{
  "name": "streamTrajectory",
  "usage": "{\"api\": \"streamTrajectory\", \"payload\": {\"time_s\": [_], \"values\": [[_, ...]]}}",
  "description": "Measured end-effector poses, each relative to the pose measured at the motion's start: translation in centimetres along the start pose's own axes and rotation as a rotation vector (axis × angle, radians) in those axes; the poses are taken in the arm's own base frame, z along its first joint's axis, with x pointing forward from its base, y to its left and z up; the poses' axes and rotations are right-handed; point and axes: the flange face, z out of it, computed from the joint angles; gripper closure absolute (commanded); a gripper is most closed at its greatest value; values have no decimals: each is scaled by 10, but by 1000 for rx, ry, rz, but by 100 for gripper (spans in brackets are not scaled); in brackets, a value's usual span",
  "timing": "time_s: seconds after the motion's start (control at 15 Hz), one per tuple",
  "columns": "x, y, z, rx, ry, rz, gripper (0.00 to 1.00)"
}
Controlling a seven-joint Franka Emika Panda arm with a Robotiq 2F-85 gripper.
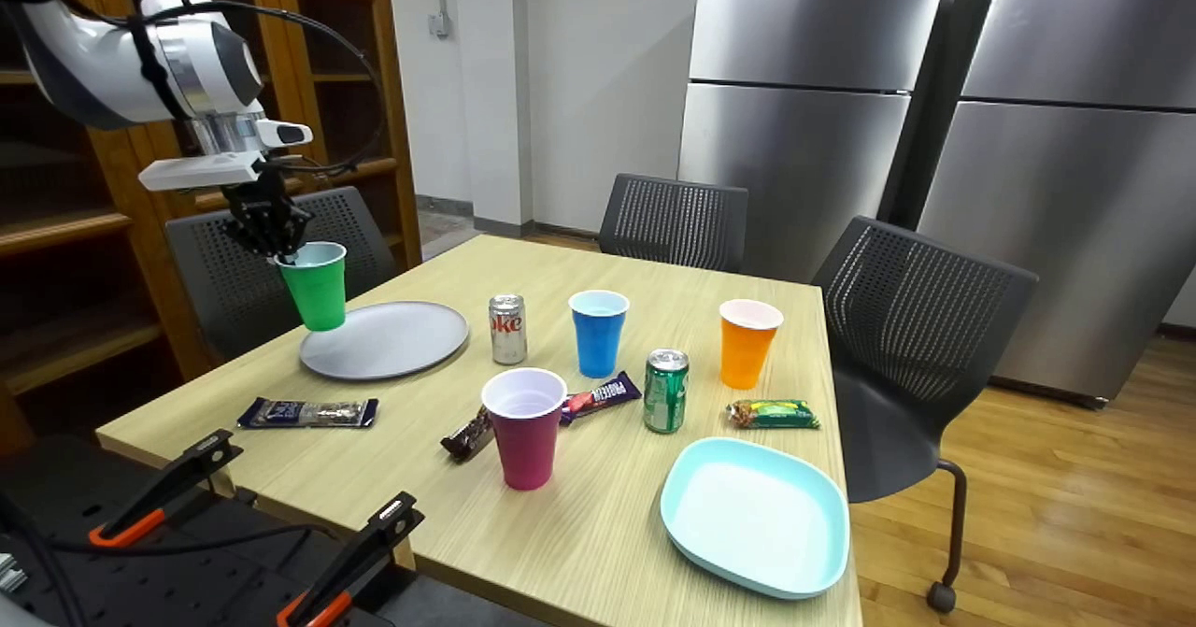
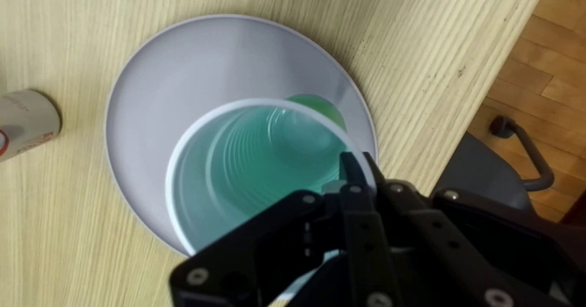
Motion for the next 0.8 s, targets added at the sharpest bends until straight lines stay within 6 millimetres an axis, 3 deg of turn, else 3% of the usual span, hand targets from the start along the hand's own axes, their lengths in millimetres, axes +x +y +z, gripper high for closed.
{"api": "streamTrajectory", "payload": {"time_s": [0.8], "values": [[36,-13,26,-15,5,96,100]]}}
